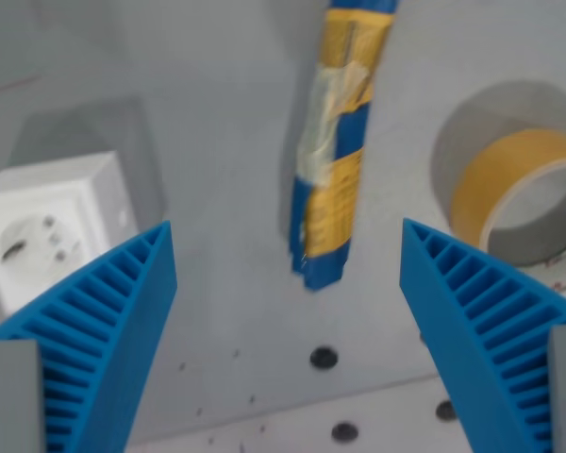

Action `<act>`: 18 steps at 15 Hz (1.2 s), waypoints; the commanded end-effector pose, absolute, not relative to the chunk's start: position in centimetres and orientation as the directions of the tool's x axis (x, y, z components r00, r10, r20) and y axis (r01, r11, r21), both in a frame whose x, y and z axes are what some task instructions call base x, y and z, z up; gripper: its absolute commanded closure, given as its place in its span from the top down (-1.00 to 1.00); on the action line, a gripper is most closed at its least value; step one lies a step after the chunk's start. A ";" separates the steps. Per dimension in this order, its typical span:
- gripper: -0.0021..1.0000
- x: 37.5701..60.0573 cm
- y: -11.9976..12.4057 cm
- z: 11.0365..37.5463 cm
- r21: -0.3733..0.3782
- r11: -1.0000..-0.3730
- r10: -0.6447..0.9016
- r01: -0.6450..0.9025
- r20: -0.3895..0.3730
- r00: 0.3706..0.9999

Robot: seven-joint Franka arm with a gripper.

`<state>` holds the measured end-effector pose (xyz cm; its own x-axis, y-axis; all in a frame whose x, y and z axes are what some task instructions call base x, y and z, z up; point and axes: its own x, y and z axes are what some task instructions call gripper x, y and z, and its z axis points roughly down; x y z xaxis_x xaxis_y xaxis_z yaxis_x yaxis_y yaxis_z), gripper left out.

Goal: Pick up the blue bag

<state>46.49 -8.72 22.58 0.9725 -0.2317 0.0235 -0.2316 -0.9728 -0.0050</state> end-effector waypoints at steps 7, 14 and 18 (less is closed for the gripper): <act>1.00 46.8 -11.2 17.8 -0.057 -0.929 -0.369 -0.364 0.114 0.923; 1.00 46.6 -10.9 14.6 -0.063 -0.943 -0.333 -0.328 0.132 0.934; 1.00 46.7 -10.9 12.6 -0.068 -0.945 -0.328 -0.321 0.136 0.935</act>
<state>47.12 -11.20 13.26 0.9494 -0.3132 0.0248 -0.3131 -0.9497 -0.0065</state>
